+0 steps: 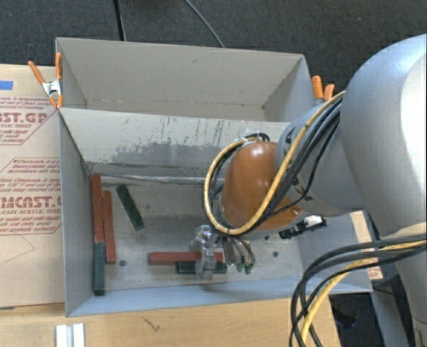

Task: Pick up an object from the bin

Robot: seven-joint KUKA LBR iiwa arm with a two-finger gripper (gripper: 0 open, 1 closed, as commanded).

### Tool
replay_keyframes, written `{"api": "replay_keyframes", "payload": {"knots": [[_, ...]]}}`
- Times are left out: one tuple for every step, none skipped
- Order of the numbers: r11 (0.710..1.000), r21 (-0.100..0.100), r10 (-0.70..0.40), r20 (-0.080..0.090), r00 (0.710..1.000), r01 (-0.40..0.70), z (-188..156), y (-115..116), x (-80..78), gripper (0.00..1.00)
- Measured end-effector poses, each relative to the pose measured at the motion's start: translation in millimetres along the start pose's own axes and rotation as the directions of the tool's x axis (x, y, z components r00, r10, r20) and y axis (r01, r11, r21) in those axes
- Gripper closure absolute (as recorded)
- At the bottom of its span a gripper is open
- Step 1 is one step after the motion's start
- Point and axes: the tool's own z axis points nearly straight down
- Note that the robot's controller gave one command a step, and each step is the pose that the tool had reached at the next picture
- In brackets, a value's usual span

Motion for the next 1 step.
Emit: {"api": "replay_keyframes", "payload": {"knots": [[1.000,-0.001,0.001,0.006,1.000,-0.001,2.0,0.0,-0.6,0.00]]}}
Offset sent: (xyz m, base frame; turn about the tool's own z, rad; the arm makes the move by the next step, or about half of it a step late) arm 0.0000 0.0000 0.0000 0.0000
